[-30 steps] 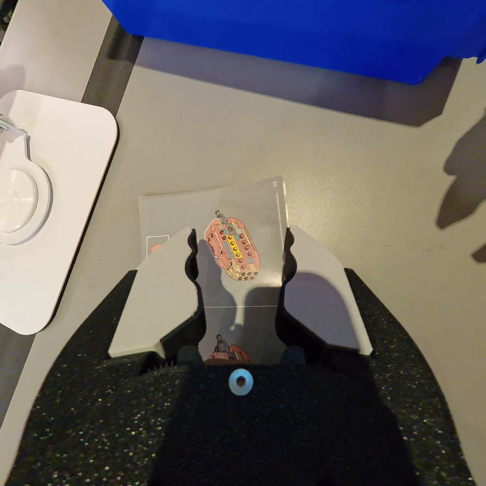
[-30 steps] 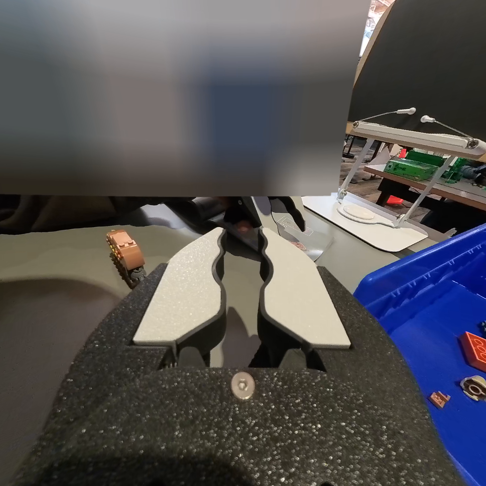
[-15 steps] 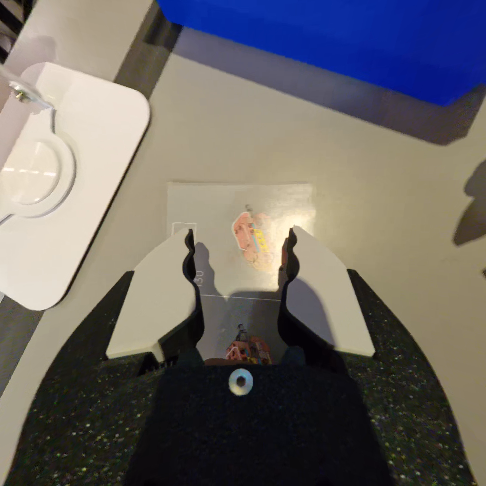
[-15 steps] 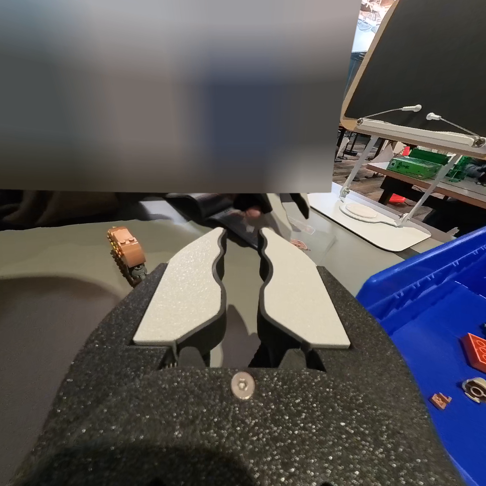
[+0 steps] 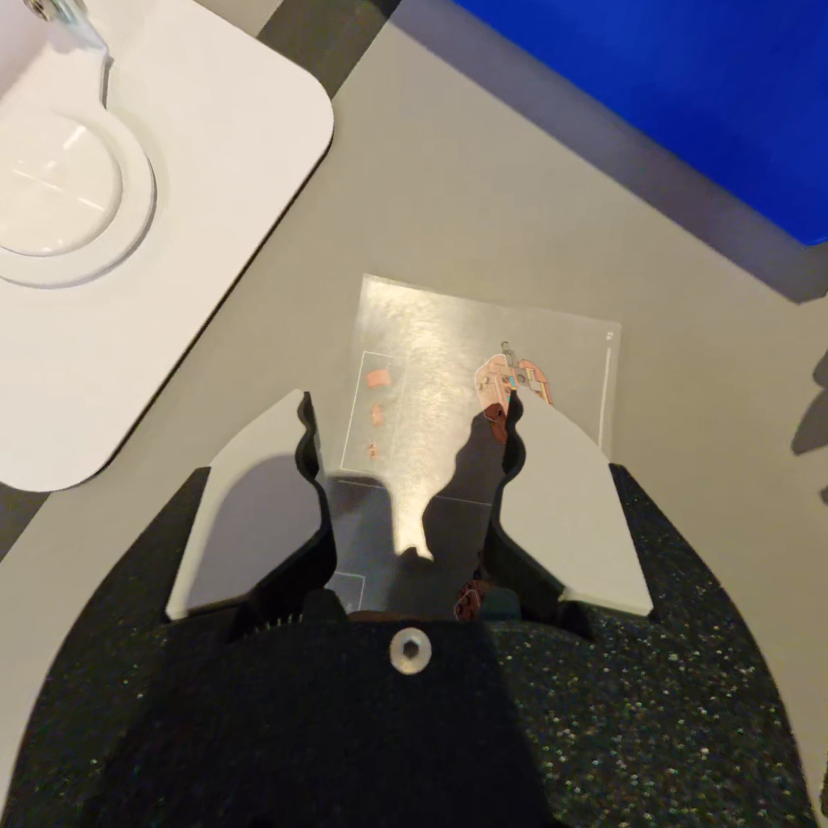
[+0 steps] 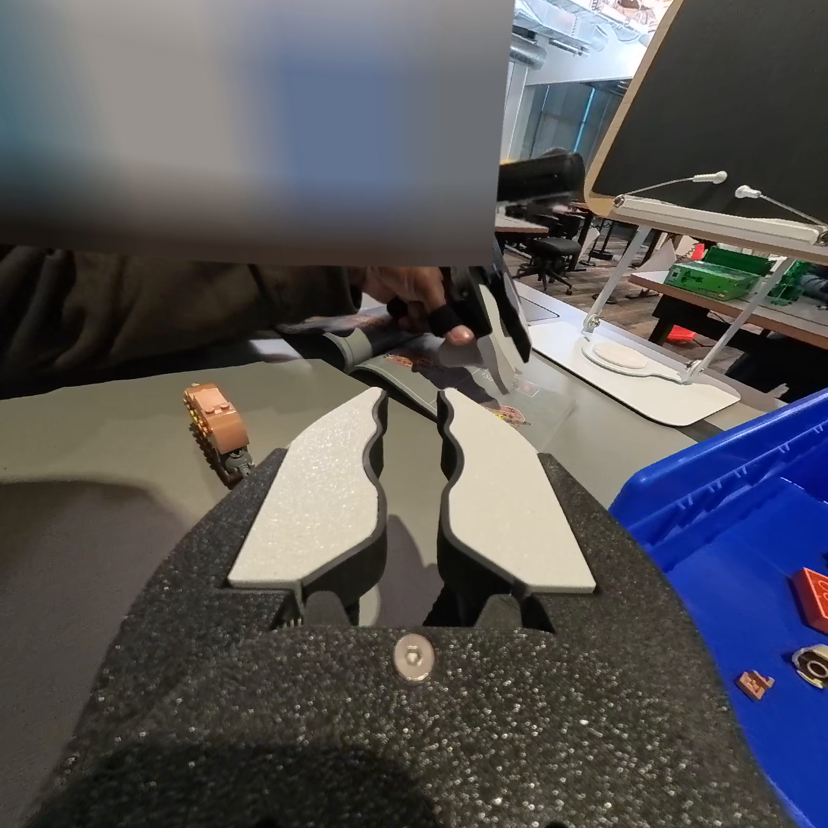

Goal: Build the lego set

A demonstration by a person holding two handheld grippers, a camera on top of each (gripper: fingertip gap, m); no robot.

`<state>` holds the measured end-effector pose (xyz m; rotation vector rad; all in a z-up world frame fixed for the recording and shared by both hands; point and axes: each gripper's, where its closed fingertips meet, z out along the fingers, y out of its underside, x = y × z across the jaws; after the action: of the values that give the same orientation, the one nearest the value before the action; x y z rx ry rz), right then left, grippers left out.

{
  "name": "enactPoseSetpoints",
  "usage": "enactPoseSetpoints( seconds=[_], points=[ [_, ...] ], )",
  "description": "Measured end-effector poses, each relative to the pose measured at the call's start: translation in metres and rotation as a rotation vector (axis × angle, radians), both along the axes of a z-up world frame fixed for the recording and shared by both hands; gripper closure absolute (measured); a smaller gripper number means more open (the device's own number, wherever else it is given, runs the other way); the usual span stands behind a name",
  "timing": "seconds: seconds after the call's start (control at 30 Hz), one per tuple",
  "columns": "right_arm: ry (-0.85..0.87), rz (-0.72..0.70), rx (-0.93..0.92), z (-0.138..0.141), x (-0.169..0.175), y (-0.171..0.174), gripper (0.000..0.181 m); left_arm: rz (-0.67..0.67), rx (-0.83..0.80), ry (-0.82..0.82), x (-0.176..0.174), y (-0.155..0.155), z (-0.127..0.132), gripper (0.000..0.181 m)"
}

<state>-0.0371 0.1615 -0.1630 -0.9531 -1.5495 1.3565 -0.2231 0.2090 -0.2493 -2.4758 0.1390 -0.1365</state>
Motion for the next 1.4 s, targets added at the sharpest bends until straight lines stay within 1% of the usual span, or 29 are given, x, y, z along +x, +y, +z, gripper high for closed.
enactPoseSetpoints(
  seconds=[0.13,0.27,0.33,0.47,0.57,0.9,1.2,1.4],
  points=[
    [-0.003,-0.001,-0.005,0.000,0.000,0.001,0.161,-0.027,-0.001,0.042,0.002,0.001,0.014,0.099],
    [-0.002,-0.001,-0.004,0.000,0.000,0.001,0.161,-0.016,-0.011,0.069,-0.003,0.011,0.024,0.099],
    [0.002,-0.002,-0.005,0.000,0.000,0.001,0.161,-0.014,-0.029,0.023,0.000,0.012,0.016,0.099],
    [0.006,-0.001,-0.006,0.001,0.001,0.001,0.161,-0.013,-0.054,0.000,-0.003,0.008,0.002,0.098],
    [0.004,0.000,-0.012,0.001,0.001,0.001,0.161,-0.015,-0.049,0.003,-0.006,0.007,0.003,0.098],
    [0.003,0.001,-0.015,0.001,0.001,0.001,0.161,-0.063,-0.116,0.009,-0.003,-0.002,-0.013,0.098],
    [0.009,0.002,-0.017,0.002,0.002,0.002,0.162,-0.118,-0.135,0.000,0.008,-0.005,-0.014,0.100],
    [0.009,0.002,-0.017,0.002,0.002,0.002,0.162,-0.126,-0.129,0.000,0.010,-0.005,-0.010,0.101]
  ],
)
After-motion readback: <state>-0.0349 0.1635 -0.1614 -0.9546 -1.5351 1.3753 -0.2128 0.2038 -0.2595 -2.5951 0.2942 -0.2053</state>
